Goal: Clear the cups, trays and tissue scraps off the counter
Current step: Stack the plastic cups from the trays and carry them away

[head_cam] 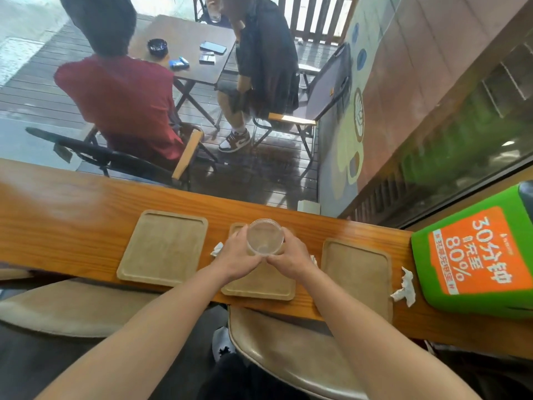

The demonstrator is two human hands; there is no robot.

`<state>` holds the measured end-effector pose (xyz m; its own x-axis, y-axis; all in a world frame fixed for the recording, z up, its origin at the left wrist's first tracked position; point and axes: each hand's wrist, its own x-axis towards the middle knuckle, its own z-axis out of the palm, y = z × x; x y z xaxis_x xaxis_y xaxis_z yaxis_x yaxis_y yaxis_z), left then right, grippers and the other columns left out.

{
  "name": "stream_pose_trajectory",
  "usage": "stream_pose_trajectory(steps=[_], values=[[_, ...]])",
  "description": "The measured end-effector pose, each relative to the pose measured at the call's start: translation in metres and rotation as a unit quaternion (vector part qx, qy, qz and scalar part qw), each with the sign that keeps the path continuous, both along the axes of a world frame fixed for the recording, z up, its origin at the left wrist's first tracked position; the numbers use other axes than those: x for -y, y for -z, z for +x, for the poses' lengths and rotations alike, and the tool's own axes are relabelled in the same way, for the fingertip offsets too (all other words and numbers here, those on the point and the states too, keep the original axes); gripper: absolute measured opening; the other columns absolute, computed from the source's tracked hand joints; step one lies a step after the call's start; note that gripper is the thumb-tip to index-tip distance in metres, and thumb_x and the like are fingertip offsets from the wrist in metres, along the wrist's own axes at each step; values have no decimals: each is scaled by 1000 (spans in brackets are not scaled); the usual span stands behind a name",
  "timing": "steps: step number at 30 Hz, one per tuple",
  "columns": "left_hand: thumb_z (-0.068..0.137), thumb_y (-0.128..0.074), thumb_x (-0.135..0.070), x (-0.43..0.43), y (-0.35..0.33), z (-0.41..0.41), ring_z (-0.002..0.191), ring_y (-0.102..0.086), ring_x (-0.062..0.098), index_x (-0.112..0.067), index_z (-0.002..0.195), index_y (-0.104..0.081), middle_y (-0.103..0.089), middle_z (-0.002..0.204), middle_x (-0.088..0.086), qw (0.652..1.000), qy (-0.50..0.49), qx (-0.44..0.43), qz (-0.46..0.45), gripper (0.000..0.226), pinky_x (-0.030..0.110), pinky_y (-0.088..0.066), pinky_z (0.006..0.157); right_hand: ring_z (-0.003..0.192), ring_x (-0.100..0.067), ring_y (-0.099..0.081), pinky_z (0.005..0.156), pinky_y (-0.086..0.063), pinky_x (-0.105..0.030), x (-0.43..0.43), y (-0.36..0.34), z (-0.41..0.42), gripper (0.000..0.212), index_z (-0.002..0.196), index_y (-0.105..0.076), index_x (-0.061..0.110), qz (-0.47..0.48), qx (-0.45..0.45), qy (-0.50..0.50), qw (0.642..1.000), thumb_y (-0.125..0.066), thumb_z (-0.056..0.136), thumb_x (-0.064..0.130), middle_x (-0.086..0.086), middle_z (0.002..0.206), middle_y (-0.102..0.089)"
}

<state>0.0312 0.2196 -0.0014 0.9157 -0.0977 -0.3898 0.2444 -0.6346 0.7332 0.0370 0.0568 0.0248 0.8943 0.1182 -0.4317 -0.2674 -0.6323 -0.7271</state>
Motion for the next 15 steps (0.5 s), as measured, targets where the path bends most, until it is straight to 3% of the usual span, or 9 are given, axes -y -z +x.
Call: stream_pose_trajectory(steps=[8,11,15], values=[[70,-76,-35,0,-3,1,105,-57,16,-34,124,-47,-56,118,-6,1000,-23,-15,-6,61,32,-51,87,101,-13,-52,76,-42,-24,1,2,8,66,128,-51,20,-3,-32,6,999,-86,72,23,5,114,-56],[69,-76,-30,-1,-15,5,101,-58,18,-31,122,-47,-56,115,-5,1000,-6,-10,17,60,33,-52,84,103,-17,-57,75,-46,-25,5,-8,10,63,127,-52,17,-10,-47,9,999,-84,72,17,5,109,-56],[71,-79,-21,6,-46,19,91,-61,12,-27,120,-50,-61,111,-6,1000,15,16,16,57,27,-53,76,105,-18,-58,78,-51,-27,15,-34,12,66,128,-51,18,6,-42,44,998,-83,71,8,-1,119,-61]])
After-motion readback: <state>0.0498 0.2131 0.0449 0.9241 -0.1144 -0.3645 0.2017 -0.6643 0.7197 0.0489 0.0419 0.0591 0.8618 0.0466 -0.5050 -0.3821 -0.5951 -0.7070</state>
